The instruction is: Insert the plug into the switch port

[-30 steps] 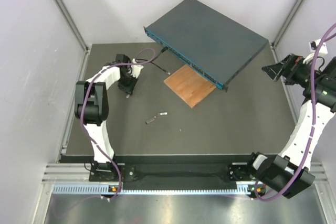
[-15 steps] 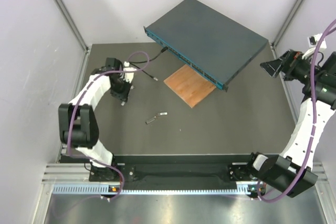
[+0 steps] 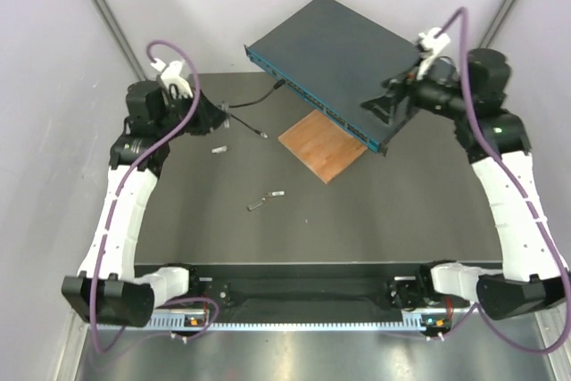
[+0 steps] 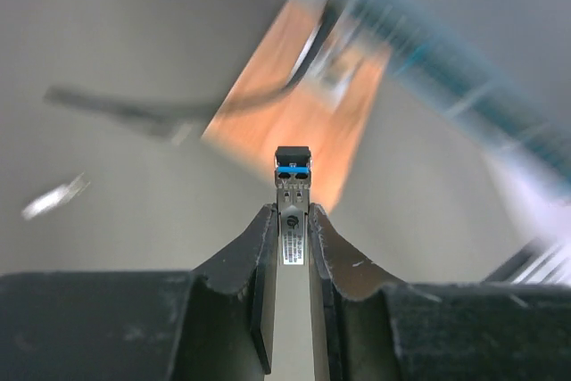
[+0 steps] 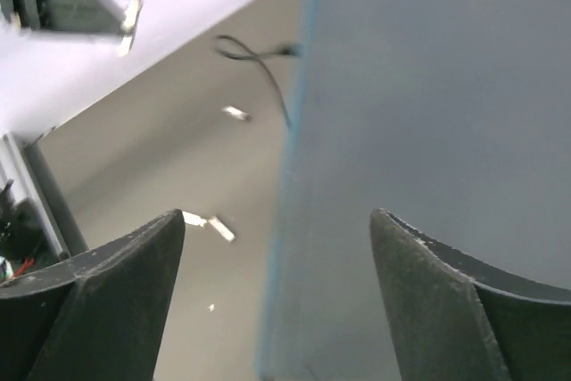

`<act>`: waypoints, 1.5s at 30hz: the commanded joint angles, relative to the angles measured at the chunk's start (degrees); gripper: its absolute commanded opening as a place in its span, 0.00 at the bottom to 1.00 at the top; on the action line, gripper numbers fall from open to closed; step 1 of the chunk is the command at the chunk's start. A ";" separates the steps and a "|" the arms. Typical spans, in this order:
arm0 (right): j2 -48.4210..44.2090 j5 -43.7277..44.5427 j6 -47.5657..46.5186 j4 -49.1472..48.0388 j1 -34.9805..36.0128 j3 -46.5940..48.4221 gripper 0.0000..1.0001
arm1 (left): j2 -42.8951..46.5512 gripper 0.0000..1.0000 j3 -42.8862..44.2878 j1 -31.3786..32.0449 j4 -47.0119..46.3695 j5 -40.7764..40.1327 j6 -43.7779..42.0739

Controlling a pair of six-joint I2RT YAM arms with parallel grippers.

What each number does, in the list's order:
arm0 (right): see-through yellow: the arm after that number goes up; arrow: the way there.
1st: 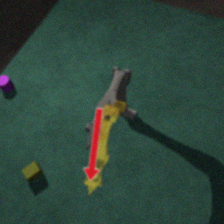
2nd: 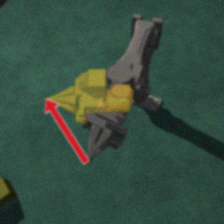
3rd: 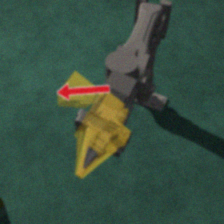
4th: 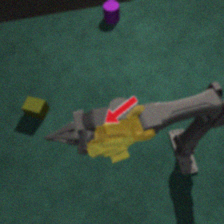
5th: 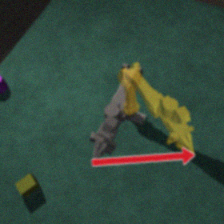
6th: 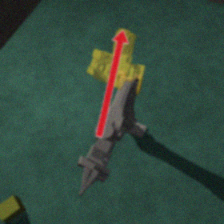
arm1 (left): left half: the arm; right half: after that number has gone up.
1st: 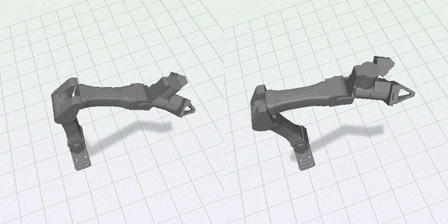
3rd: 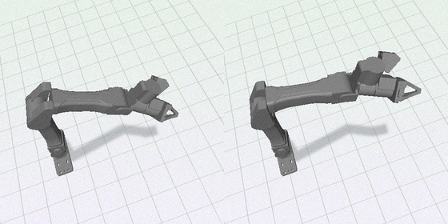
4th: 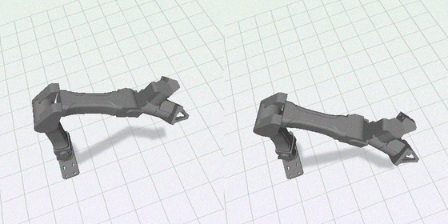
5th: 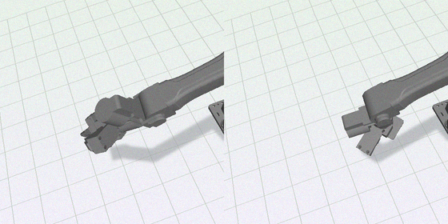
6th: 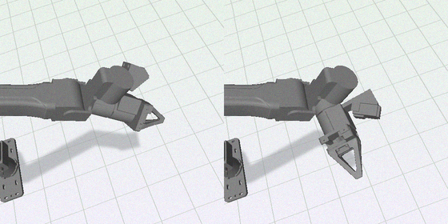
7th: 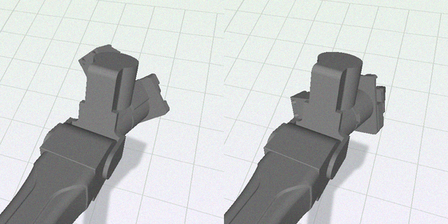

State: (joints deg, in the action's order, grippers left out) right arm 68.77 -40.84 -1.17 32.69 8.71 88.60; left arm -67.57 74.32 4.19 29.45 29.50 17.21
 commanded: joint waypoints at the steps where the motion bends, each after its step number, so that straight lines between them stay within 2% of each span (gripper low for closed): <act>1: 2.24 7.86 -3.57 -4.99 11.13 3.16 0.82 | 3.32 0.00 -1.46 0.91 -18.79 -1.62 21.05; 2: 2.85 9.27 -4.27 -6.22 16.63 3.33 0.81 | 3.32 0.00 -1.29 1.26 -19.77 -2.77 23.37; 8: 10.76 21.76 -9.72 -9.30 32.65 8.25 0.75 | 3.32 0.00 -0.23 2.67 -21.10 -6.99 37.53; 11: 13.92 24.83 -13.24 -12.47 38.20 10.19 0.74 | 4.46 0.00 -1.90 3.55 -22.41 -7.44 41.49; 14: 18.66 26.51 -12.90 -13.70 40.85 13.96 0.72 | 5.52 0.00 -3.30 3.90 -23.38 -7.52 43.78; 19: 24.03 30.54 -8.59 -16.51 41.74 18.53 0.69 | 7.18 0.00 -4.36 5.22 -24.27 -8.05 43.96; 23: 27.64 30.30 -7.71 -16.08 42.18 21.96 0.68 | 8.24 0.00 -5.24 6.10 -24.18 -8.49 43.96; 37: 30.81 32.14 -9.90 -16.43 44.55 23.90 0.59 | 9.83 0.00 -9.20 6.45 -26.02 -8.67 45.45; 45: 32.13 34.77 -11.84 -15.72 44.99 23.99 0.41 | 9.83 0.00 -9.99 7.06 -27.87 -6.56 46.07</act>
State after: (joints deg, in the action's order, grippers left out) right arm 100.55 -7.92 -11.60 18.85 52.86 109.65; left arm -58.63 65.10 10.83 6.35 21.63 62.89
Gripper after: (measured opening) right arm 0.428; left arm 0.214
